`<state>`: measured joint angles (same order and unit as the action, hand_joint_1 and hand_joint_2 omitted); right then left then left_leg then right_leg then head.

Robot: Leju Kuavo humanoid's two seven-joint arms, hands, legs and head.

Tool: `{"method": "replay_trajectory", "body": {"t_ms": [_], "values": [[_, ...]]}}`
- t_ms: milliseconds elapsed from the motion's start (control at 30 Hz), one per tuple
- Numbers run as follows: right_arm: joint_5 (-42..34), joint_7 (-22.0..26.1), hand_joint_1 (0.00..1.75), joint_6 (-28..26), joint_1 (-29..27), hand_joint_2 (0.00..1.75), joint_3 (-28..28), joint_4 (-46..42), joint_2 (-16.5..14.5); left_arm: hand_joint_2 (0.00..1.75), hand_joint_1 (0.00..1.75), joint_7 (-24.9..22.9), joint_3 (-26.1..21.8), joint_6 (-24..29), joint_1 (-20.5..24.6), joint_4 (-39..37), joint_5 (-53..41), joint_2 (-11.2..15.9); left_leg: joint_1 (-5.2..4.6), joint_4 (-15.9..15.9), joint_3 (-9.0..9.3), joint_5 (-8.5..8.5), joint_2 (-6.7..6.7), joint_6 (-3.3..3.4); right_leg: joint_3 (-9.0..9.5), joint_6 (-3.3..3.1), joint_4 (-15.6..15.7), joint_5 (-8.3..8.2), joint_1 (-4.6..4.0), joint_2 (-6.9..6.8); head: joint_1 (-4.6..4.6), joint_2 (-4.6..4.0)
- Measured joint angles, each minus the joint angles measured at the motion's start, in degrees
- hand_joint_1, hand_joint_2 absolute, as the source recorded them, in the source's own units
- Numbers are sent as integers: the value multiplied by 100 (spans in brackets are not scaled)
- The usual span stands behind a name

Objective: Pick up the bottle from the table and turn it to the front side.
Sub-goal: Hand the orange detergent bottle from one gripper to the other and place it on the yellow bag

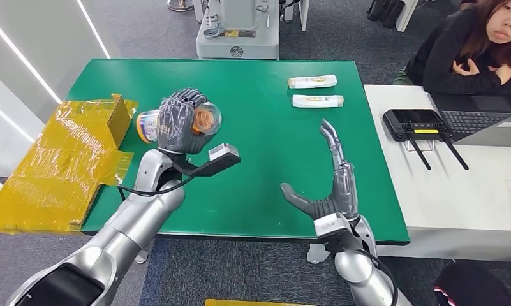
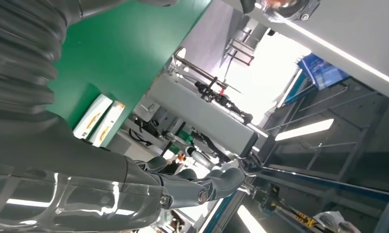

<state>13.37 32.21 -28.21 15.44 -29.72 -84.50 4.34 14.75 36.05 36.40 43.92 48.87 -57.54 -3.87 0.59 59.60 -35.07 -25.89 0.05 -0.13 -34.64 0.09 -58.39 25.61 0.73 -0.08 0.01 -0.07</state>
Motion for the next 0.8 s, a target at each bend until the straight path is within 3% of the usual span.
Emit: {"method": "replay_trajectory", "body": {"t_ms": [167,367,633,800], "values": [[-304,236,0,-170,-315,175,24,-182,164,175,175,-553,49,-45,450,-41,-1478,363,0,0,1,0,2,0,0,0,-1,0,0,2,-1,0],[-541,390,0,-318,-598,175,132,-370,262,175,175,-683,49,-135,768,-324,-2125,667,1,-2,2,0,2,0,0,-1,-2,0,0,1,-1,0],[-665,408,0,-324,-840,175,350,-561,315,175,175,-854,49,-221,898,-1049,-2322,776,0,-1,1,0,1,0,1,0,-1,0,0,1,1,0],[-672,491,0,-297,-1054,175,539,-659,316,175,175,-1283,49,-380,809,-1800,-2450,792,-1,-2,1,0,5,-1,1,0,-1,0,0,4,0,0]]}}
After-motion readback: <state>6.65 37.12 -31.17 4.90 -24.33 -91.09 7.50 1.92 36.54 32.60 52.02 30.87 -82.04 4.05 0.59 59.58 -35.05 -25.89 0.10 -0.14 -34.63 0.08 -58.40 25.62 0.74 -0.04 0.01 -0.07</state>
